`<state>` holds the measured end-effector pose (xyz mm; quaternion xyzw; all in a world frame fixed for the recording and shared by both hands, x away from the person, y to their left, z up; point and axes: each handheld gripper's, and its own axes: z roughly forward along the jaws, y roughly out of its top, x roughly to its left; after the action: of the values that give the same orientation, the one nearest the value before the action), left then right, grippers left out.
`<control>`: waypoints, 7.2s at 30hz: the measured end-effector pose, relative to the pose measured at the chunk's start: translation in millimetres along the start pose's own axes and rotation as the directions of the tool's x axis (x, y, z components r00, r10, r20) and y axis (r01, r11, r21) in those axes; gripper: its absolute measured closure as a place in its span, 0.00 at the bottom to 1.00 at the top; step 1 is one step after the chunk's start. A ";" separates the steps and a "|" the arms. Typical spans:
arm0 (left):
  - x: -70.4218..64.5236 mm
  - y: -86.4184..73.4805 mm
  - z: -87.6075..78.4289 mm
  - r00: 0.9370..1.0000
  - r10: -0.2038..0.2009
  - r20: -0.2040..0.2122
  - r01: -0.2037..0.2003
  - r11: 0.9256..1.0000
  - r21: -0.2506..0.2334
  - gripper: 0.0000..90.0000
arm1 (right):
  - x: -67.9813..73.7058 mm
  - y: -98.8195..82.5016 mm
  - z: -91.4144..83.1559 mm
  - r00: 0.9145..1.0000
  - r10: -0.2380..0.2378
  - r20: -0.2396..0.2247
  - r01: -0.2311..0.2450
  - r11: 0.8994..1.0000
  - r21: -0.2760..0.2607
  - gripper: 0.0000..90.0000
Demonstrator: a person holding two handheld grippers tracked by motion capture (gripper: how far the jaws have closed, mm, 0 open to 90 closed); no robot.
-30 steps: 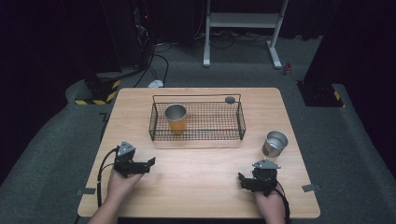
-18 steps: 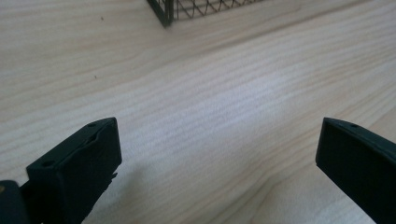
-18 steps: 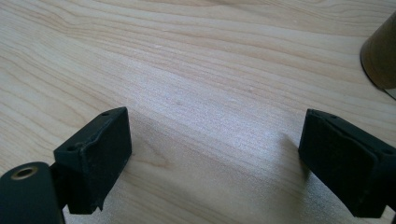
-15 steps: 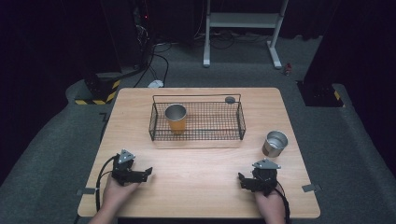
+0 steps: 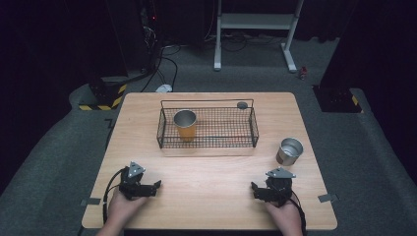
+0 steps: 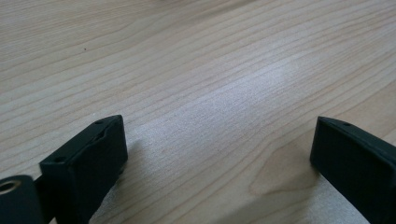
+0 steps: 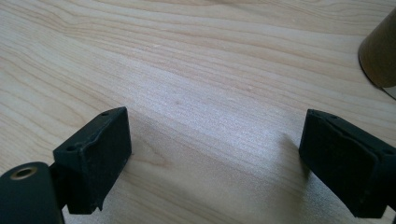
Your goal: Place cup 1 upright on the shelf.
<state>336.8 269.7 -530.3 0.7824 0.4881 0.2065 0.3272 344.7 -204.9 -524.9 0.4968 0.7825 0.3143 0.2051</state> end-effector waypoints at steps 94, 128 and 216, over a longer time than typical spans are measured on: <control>-3.5 2.4 3.0 0.998 -0.048 -0.050 0.049 0.999 0.007 0.00 | -31.4 -14.6 -42.3 0.984 0.071 0.164 -0.047 0.988 -0.148 0.14; -4.2 5.2 5.8 0.997 -0.046 -0.056 0.046 0.999 0.009 0.00 | -60.0 -1.8 -44.5 0.971 0.117 0.208 -0.071 0.974 -0.217 0.11; -4.5 5.4 6.2 0.997 -0.052 -0.057 0.053 0.999 0.007 0.00 | 2.6 49.7 -19.3 0.999 -0.001 0.033 0.011 0.944 -0.329 0.20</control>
<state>342.1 262.1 -530.8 0.7644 0.5186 0.2180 0.3151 363.6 -192.8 -476.6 0.4583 0.7173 0.4318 0.2985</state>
